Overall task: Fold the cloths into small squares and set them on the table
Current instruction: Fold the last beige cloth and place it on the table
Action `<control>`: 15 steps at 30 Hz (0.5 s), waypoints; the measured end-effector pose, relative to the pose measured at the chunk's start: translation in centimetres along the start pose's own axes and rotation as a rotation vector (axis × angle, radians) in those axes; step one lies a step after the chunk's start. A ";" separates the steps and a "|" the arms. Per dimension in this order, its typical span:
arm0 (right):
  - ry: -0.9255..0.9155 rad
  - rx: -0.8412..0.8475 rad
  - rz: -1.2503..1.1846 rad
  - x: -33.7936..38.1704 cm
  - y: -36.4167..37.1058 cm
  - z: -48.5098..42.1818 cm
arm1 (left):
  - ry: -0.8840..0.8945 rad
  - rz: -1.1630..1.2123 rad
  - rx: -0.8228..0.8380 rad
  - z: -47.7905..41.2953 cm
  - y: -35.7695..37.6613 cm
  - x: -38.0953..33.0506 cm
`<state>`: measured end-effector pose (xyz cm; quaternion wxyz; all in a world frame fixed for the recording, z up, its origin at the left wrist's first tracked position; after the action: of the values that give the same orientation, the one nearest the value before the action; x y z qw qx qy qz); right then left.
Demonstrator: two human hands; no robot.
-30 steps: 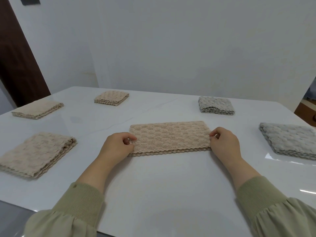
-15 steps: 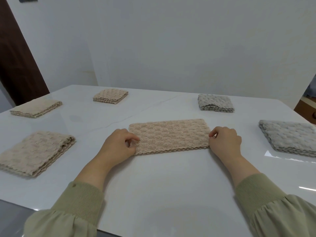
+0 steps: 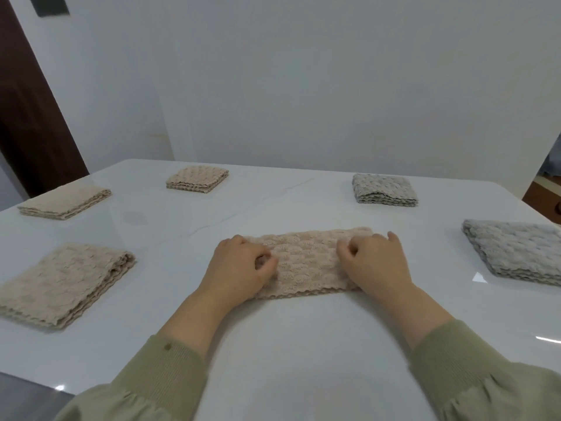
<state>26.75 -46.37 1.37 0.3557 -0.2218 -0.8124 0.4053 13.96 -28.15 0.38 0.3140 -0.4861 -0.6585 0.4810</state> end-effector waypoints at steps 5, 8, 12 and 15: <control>-0.260 -0.229 -0.204 3.2 -0.7 -0.4 | -0.077 0.105 -0.146 -0.8 -1.6 -1.2; -0.192 0.168 -0.190 5.5 4.2 -0.4 | -0.036 -0.081 0.111 -1.1 1.7 -1.6; -0.065 0.392 -0.043 3.8 6.9 -0.3 | -0.087 -0.125 0.344 -0.8 4.4 0.0; 0.111 0.391 0.033 -0.6 5.4 -1.4 | -0.101 -0.129 0.368 -0.7 4.4 0.2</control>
<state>28.60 -42.96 -2.73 0.4294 -0.1838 -0.6936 0.5485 16.00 -27.42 -3.56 0.3943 -0.3526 -0.6042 0.5960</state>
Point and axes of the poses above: each hand's wrist, its own z-axis away from the middle knuckle, its own y-axis out of the palm, x = y × z, the point moved 7 cm from there along -z, towards the middle knuckle, and after that the axes turned 14 degrees about -z, right-handed, at the moved point
